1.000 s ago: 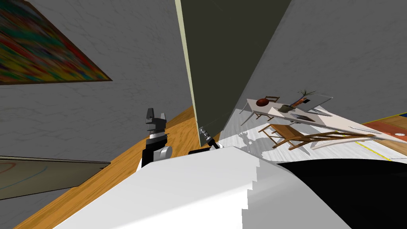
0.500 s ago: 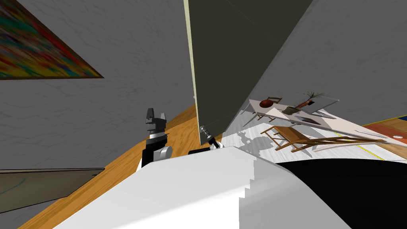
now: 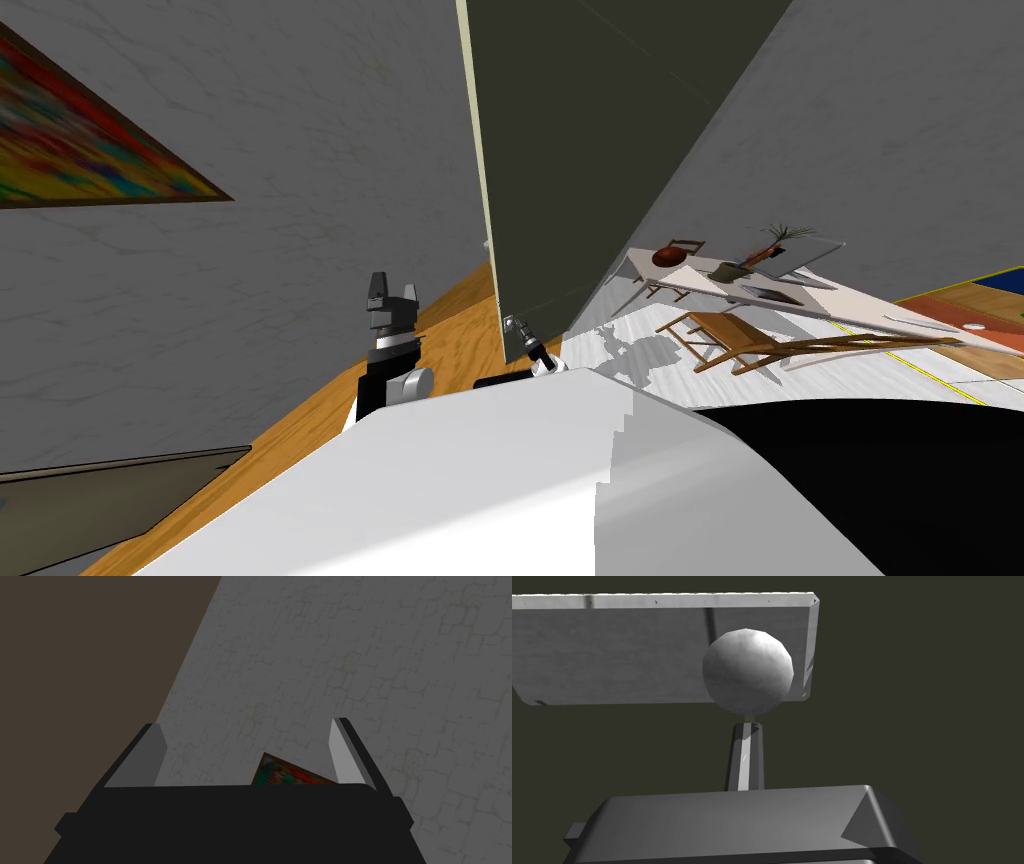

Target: Push the door open

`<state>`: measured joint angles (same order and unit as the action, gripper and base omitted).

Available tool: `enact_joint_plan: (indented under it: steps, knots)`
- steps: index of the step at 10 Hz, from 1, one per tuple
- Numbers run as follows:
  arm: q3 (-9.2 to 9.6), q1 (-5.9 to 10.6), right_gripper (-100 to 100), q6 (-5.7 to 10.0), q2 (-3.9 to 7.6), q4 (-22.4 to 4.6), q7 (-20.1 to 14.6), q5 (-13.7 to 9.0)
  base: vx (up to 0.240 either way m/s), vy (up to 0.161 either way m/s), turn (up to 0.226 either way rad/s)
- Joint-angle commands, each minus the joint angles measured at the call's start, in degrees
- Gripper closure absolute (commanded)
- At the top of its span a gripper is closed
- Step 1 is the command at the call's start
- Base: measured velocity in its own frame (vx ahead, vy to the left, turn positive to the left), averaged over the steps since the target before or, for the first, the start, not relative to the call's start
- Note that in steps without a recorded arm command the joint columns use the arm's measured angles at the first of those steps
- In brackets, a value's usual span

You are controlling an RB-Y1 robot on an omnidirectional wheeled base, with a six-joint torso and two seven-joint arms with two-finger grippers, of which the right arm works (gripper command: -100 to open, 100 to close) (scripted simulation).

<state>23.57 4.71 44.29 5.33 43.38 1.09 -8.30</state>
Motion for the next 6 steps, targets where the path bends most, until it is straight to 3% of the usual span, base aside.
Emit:
enact_joint_plan:
  steps: [1,6]
  knots:
    - [0.18,-0.14,-100,-0.28,-0.09,0.31,-0.09,-0.07,-0.226,-0.023,-0.033]
    - [0.47,-0.68,-100,-1.0,-0.92,1.41,-0.3,-0.44,-0.243,-0.02,-0.045]
